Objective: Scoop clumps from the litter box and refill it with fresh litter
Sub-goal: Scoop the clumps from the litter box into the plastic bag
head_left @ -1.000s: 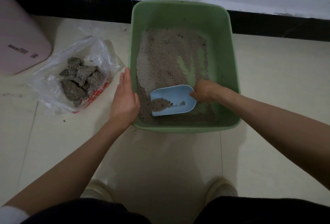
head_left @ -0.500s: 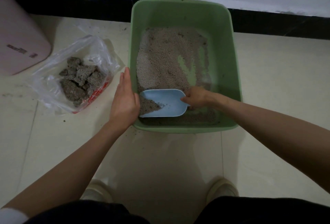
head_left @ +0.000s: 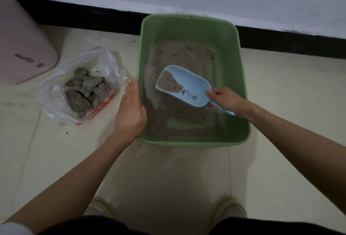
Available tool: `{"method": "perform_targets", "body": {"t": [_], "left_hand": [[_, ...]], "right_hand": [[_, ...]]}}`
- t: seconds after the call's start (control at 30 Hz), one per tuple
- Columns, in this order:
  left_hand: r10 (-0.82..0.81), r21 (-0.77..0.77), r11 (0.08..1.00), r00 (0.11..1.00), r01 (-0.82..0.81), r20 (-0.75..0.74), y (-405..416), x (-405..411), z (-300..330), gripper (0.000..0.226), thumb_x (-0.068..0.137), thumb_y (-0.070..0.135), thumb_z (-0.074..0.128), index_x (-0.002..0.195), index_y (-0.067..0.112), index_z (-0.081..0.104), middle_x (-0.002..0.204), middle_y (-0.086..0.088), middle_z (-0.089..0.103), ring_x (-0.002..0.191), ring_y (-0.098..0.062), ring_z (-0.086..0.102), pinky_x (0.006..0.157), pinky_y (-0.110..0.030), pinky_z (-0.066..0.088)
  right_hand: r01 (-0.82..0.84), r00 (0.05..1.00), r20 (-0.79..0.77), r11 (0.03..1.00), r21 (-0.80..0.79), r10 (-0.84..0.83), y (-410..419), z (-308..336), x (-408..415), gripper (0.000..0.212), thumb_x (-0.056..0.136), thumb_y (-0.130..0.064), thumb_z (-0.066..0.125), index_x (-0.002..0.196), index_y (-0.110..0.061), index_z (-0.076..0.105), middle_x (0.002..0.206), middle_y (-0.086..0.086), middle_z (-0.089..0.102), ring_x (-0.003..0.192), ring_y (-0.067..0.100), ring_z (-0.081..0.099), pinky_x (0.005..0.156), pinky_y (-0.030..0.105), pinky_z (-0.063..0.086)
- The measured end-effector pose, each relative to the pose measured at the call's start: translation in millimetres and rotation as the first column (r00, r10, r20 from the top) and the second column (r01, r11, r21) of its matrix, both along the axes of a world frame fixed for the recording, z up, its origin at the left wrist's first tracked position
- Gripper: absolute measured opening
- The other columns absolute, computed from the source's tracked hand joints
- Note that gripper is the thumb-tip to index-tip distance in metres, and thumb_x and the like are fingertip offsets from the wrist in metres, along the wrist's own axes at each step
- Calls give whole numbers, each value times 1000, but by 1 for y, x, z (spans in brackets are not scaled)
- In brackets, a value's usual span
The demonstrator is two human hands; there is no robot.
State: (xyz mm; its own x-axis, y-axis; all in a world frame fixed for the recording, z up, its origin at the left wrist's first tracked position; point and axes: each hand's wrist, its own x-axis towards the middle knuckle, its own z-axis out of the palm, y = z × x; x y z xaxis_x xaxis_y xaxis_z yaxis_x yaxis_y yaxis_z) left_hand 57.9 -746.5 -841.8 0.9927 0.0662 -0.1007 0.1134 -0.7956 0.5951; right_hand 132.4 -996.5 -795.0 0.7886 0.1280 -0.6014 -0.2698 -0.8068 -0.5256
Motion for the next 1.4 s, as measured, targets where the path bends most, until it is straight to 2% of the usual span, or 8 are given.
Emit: {"method": "perform_targets", "body": {"t": [0.1,0.27,0.4,0.6,0.93,1.13,1.3,1.4], "left_hand": [[7,15,1000,1000,-7,-11,1,1,-1,72,87,1,37,149,7,1,157,-11,5,145,-20,2,119,-34,4],[1,3,1000,999,-1,-34,-1,2,3,74,84,1,37,149,8,4,156,-14,10,145,-26,7,118,-41,12],[10,20,1000,997,-9,-74,-2,0,9,75,88,3,35,148,9,-9,158,-6,-7,145,-17,-7,118,-30,1],[-11,72,997,992,20,-124,1,4,5,73,93,11,34,147,10,-14,157,-6,-10,145,-17,-9,118,-31,-3],[-39,28,999,992,42,-119,5,3,-1,72,93,11,32,146,10,-17,157,-4,-13,144,-14,-14,119,-33,-2],[-41,56,997,992,48,-123,4,3,1,72,94,12,32,145,10,-19,157,-4,-14,144,-15,-13,119,-32,-2],[-27,74,997,994,35,-110,5,3,0,72,92,11,33,147,10,-13,158,-5,-10,145,-16,-9,119,-31,-1],[-16,55,998,997,20,-81,3,2,2,72,90,8,33,148,11,-9,158,-4,-7,145,-15,-8,119,-31,1]], "right_hand": [[28,997,72,999,46,-31,5,22,8,42,100,-32,38,101,2,63,89,19,65,67,18,59,78,32,49],[16,986,163,995,94,-31,32,56,29,38,100,-30,40,102,0,63,84,13,60,56,11,54,53,15,47],[-186,965,198,981,46,174,72,85,47,36,99,-34,43,78,-12,62,72,8,62,46,7,54,40,6,40],[-480,870,91,875,-62,484,160,94,58,40,98,-36,44,67,-15,58,62,2,58,47,10,52,46,17,43],[-663,519,156,510,-547,841,255,90,43,30,97,-28,43,118,-8,50,92,3,47,84,21,49,74,34,43],[-624,689,167,694,-358,705,220,89,56,30,96,-30,47,75,-9,48,66,0,44,58,17,44,57,27,38],[-405,895,194,914,-25,401,160,84,58,34,96,-29,48,82,-2,62,82,17,63,65,20,53,52,23,42],[-205,963,192,977,58,191,119,77,55,29,97,-31,47,86,-7,59,75,6,62,57,13,51,49,20,42]]}}
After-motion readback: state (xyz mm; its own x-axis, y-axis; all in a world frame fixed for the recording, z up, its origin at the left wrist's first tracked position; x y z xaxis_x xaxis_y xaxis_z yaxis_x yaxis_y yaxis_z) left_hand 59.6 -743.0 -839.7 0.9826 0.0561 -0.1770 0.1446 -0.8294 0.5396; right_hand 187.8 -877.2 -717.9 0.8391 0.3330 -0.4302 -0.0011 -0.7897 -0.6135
